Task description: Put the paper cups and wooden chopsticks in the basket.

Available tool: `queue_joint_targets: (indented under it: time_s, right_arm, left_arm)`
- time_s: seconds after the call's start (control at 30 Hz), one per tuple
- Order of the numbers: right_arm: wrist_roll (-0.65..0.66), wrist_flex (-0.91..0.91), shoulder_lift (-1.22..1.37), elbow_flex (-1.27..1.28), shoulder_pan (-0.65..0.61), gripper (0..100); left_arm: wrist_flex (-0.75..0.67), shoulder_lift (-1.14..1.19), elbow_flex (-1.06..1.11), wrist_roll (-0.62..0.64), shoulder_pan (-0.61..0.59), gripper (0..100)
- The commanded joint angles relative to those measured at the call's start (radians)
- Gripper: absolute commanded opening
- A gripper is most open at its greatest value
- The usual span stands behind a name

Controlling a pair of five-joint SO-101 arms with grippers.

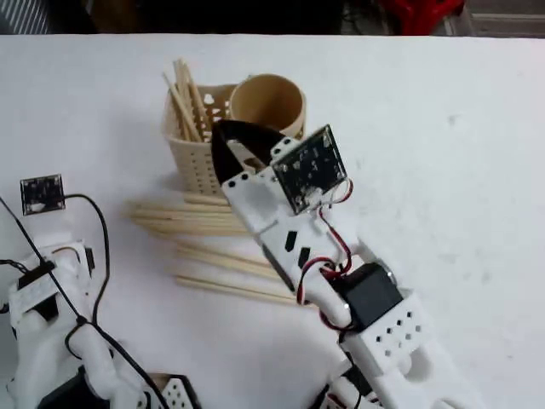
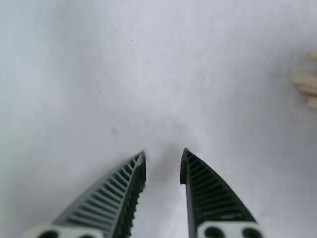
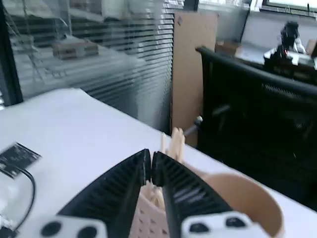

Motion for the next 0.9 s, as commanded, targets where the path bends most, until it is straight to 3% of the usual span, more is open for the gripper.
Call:
queue_joint_targets:
  time_s: [0.0, 0.13, 0.33, 0.43, 0.57, 0.87]
  right_arm:
    - [-0.006, -0.027, 0.056, -0.130, -0.025, 1.7]
    - [0.018, 0.099, 0.134, -0.212, -0.013, 1.7]
    - [0.292, 0.687, 0.213, -0.258, -0.021, 1.8]
    - [0.394, 0.820, 0.280, -0.173, -0.051, 4.6]
    - [0.493, 0.734, 0.346, 0.051, -0.102, 13.8]
    - [0.546, 0.427, 0.390, 0.394, -0.255, 13.9]
  left_arm:
    - [-0.026, -0.001, -0.003, 0.009, 0.019, 13]
    - [-0.026, -0.001, -0.003, 0.009, 0.019, 13]
    - [-0.026, -0.001, -0.003, 0.009, 0.019, 13]
    - [-0.026, -0.001, -0.003, 0.009, 0.019, 13]
    - [-0.026, -0.001, -0.003, 0.009, 0.019, 13]
    - [-0.026, -0.001, -0.003, 0.009, 0.019, 13]
